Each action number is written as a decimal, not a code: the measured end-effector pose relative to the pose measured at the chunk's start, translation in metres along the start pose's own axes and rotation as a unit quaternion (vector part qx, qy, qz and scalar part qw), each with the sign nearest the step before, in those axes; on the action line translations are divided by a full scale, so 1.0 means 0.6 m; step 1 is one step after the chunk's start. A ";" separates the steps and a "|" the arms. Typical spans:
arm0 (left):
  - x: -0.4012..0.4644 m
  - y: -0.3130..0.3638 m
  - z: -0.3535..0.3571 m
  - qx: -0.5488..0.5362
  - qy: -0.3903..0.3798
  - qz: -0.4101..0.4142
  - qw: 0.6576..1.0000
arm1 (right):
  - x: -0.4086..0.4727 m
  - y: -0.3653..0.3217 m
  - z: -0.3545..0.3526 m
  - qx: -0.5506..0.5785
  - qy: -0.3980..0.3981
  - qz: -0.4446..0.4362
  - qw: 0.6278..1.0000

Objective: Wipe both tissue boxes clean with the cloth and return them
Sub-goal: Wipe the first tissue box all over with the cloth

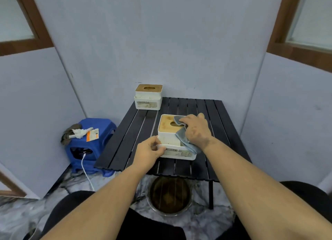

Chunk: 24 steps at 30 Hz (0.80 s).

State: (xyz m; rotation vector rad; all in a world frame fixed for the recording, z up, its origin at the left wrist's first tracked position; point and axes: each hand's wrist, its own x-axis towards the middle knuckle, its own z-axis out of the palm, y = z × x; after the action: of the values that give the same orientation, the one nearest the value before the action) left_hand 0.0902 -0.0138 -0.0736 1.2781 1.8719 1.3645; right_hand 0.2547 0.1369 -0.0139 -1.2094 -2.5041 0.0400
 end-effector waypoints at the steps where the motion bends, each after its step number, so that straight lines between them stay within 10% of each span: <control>1: -0.001 -0.003 0.001 -0.004 0.000 0.005 1.000 | 0.000 0.000 0.004 0.006 0.007 0.002 1.000; 24: -0.006 -0.012 0.004 -0.023 -0.008 0.028 0.999 | -0.001 -0.022 -0.010 -0.032 -0.035 -0.048 0.998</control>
State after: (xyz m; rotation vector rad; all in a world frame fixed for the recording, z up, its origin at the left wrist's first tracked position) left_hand 0.0907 -0.0162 -0.0813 1.3237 1.7970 1.4140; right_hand 0.2467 0.1274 -0.0059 -1.1281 -2.6401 -0.0218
